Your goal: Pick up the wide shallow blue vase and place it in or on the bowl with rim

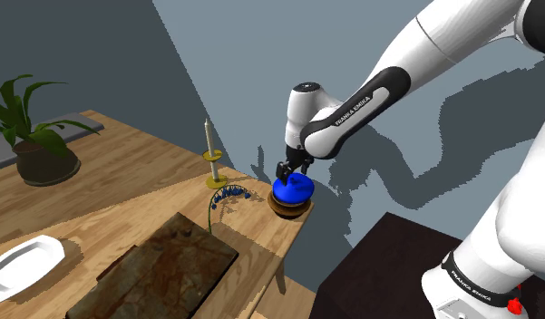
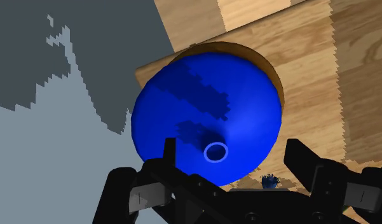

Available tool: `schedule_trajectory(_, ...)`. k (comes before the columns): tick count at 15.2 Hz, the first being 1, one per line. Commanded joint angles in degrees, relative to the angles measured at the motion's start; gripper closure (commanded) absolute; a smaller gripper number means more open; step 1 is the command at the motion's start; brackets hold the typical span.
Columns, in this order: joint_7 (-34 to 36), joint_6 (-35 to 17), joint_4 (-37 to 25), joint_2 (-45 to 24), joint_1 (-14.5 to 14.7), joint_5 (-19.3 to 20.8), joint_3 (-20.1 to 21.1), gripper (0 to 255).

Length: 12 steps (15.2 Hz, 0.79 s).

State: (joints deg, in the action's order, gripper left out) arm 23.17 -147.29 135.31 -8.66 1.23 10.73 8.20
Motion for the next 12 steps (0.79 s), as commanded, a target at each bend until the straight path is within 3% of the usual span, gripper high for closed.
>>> schedule_trajectory(1, -0.59, 1.77, -0.08, 1.74, -0.05, -0.84, 0.29, 0)
schedule_trajectory(4, -2.01, 6.83, -0.74, 6.26, -0.01, -2.89, 0.85, 0)
schedule_trajectory(12, -2.01, 6.83, -0.74, 6.26, 0.03, -2.89, 0.82, 0)
